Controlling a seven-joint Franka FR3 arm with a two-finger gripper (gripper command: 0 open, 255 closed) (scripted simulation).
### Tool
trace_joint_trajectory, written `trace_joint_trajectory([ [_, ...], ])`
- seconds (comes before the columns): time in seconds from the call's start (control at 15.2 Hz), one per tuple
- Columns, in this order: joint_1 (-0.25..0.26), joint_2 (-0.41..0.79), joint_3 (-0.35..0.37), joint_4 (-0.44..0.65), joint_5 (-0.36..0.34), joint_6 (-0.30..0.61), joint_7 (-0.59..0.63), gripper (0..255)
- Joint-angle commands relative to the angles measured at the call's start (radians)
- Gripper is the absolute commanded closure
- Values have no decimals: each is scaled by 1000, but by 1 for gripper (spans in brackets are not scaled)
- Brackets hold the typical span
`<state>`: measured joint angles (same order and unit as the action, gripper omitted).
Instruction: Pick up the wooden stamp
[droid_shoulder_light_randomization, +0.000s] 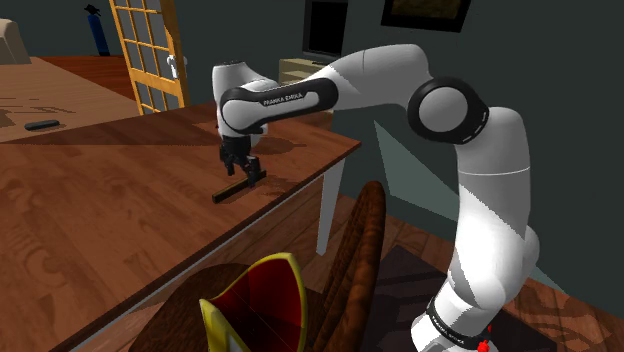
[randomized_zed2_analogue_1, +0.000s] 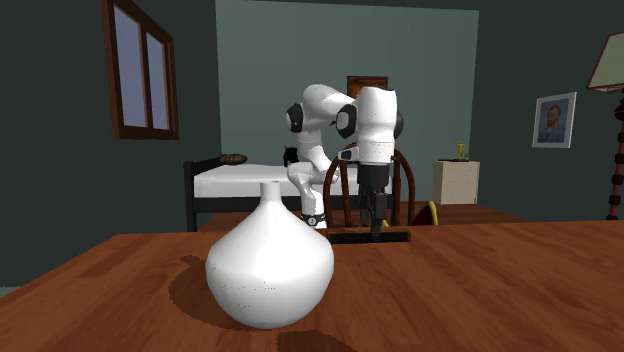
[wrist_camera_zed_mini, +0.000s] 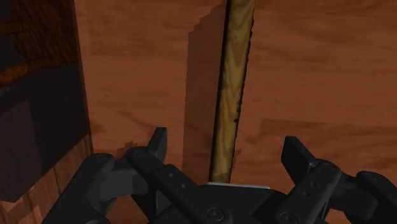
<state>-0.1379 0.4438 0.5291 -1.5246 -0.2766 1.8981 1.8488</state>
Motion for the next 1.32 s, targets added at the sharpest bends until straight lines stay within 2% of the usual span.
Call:
trace_joint_trajectory([
  [0.0, 0, 11, -4, -11, -6, 21, 5, 0],
  [0.26, 0, 20, -7, -33, -12, 51, 10, 0],
  [0.33, -1, 17, -7, -35, -11, 51, 10, 255],
  [0.92, 0, 20, -7, -33, -12, 51, 10, 255],
  [1.25, 1, 3, -1, 11, -1, -7, 0, 255],
])
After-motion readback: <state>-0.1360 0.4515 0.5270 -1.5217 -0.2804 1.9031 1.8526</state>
